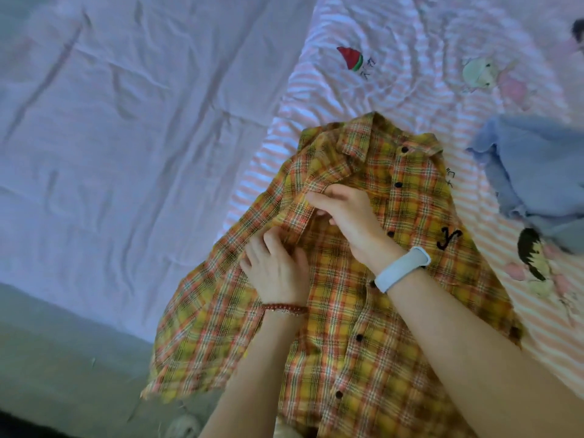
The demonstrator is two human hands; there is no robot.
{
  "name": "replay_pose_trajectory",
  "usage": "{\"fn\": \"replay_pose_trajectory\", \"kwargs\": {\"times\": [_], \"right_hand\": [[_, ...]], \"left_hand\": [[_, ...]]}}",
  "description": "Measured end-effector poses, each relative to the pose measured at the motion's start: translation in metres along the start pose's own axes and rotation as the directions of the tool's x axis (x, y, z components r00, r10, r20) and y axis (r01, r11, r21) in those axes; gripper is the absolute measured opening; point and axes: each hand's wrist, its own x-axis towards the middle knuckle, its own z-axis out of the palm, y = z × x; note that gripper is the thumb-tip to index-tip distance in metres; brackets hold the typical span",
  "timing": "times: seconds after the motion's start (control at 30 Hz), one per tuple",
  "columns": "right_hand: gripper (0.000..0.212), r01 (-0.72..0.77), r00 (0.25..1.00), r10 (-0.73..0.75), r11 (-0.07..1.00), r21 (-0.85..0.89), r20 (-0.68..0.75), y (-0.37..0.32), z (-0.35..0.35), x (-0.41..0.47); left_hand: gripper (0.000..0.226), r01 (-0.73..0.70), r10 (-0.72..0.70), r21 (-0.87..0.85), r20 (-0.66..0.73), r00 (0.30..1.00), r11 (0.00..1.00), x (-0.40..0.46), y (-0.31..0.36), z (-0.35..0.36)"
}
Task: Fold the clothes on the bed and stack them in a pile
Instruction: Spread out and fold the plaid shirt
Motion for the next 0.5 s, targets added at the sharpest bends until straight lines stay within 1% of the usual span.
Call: {"fn": "replay_pose_trajectory", "kwargs": {"times": [0.03,0.07,0.1,0.13,0.17,0.2,0.3,0.37,0.4,0.47,0.5], "right_hand": [[0.024,-0.024,1.000,0.024,0.999,0.044,0.006,0.001,-0.003,0.001],[0.018,-0.067,0.998,0.066,0.990,0.121,0.015,0.003,-0.007,0.002],[0.016,-0.120,0.993,0.115,0.965,0.233,0.035,0.005,-0.011,0.003],[0.019,-0.166,0.986,0.156,0.922,0.351,0.059,0.008,-0.014,0.005],[0.022,-0.197,0.980,0.187,0.882,0.427,0.067,0.010,-0.016,0.008],[0.024,-0.216,0.976,0.211,0.863,0.456,0.061,0.012,-0.016,0.010],[0.021,-0.236,0.967,0.253,0.864,0.445,0.021,0.017,-0.014,0.018],[0.020,-0.199,0.969,0.240,0.901,0.385,-0.061,0.018,-0.015,0.022],[0.018,-0.161,0.972,0.208,0.929,0.333,-0.109,0.018,-0.016,0.023],[0.008,-0.059,0.974,0.100,0.979,0.197,-0.202,0.016,-0.024,0.024],[0.009,-0.009,0.970,0.035,0.994,0.106,-0.242,0.015,-0.028,0.024]], "left_hand": [[0.037,0.018,-0.018,-0.010,-0.008,1.000,1.000,-0.002,-0.003,0.000],[0.034,0.026,-0.026,-0.018,-0.007,1.000,0.999,-0.006,-0.009,-0.002],[0.032,0.030,-0.030,-0.018,0.002,1.000,0.999,-0.013,-0.017,-0.004],[0.030,0.034,-0.034,-0.010,0.021,0.999,0.999,-0.020,-0.027,-0.008],[0.028,0.039,-0.039,0.002,0.046,0.998,0.999,-0.028,-0.038,-0.012],[0.026,0.047,-0.048,0.019,0.072,0.996,0.999,-0.036,-0.050,-0.017],[0.023,0.098,-0.107,0.085,0.106,0.989,0.992,-0.056,-0.079,-0.031],[0.027,0.107,-0.116,0.104,0.087,0.989,0.989,-0.065,-0.086,-0.039],[0.029,0.100,-0.108,0.104,0.070,0.992,0.990,-0.070,-0.087,-0.043],[0.032,0.079,-0.081,0.101,0.022,0.996,0.992,-0.080,-0.087,-0.051],[0.032,0.066,-0.065,0.110,-0.013,0.998,0.992,-0.085,-0.087,-0.054]]}}
